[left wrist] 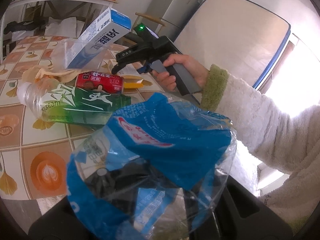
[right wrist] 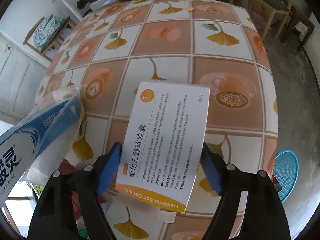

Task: Collect trash
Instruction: 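Carry the blue bag and medicine box over the blue wastebasket with both grippers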

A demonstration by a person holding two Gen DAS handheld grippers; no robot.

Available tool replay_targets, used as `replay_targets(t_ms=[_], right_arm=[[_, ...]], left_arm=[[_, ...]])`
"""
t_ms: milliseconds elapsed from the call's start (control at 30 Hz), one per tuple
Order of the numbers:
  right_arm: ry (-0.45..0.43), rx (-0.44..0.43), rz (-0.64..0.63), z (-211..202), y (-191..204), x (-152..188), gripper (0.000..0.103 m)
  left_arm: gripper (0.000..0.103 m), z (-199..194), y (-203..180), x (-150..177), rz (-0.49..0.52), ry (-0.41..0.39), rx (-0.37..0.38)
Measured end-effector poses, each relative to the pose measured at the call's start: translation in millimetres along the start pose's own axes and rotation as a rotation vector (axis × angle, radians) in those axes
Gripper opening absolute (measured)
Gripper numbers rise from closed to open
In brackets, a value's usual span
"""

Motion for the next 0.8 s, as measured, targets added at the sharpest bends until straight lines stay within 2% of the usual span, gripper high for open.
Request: replay_targets(t_ms=[167, 367, 567, 800], right_arm=[[-0.020, -0.023, 0.070, -11, -19, 10, 0.072], [-0.093, -0.065, 0.139, -49, -43, 38, 0.072], [-0.206, -0.138, 0.168, -112, -66, 87, 0.072], [-0.321, -0.233, 0.202, -174, -93, 165, 0.072]], left_arm=[[0.001, -9, 0, 0, -0.025, -0.029, 0.015], [0.001, -19, -4, -5, -0.018, -0.053, 0.042], [0.001, -18, -23, -16, 0.012, -0.065, 0.051], [0.001, 4, -53, -47, 0.077, -0.052, 0.080]])
Point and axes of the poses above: each gripper's, at about its wrist camera, not at the fingertips, and z roughly the way its jaws point, y to its left, x to its underside, the point moved 2 cm from there along z, roughly the way its jaws point, and after that the axes turned 4 degrees about y, right-handed, at the moved point
